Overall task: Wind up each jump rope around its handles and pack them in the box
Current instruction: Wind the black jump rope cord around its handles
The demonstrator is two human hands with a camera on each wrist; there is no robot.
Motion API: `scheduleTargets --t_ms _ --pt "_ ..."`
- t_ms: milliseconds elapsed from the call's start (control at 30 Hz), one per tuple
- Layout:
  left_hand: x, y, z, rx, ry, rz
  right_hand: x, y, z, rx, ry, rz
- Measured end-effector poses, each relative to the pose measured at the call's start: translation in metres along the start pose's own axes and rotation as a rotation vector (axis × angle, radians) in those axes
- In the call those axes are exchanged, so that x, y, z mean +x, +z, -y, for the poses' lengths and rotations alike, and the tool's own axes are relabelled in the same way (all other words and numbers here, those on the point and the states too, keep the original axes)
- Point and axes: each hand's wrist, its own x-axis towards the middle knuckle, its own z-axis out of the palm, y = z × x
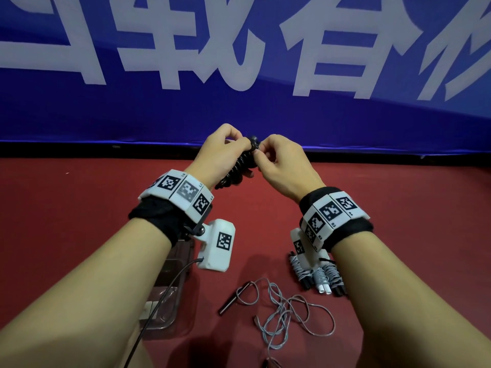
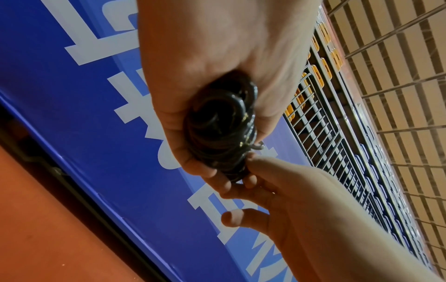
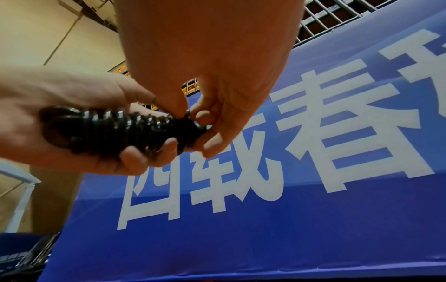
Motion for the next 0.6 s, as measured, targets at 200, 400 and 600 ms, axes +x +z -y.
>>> scheduleTargets --t_ms 200,400,600 --pt "-0.002 -0.006 -0.005 -0.077 0.021 0.044 -0.002 -0.001 0.006 0.222 0.025 -0.088" --pt "0.000 -0.017 -0.005 0.012 0.075 0.022 -0.002 0.007 0.014 0.524 0.118 -0.031" --pt "-0.004 -0.018 0.000 0.108 0.123 0.011 -0.002 0.013 0.013 0.589 0.187 0.101"
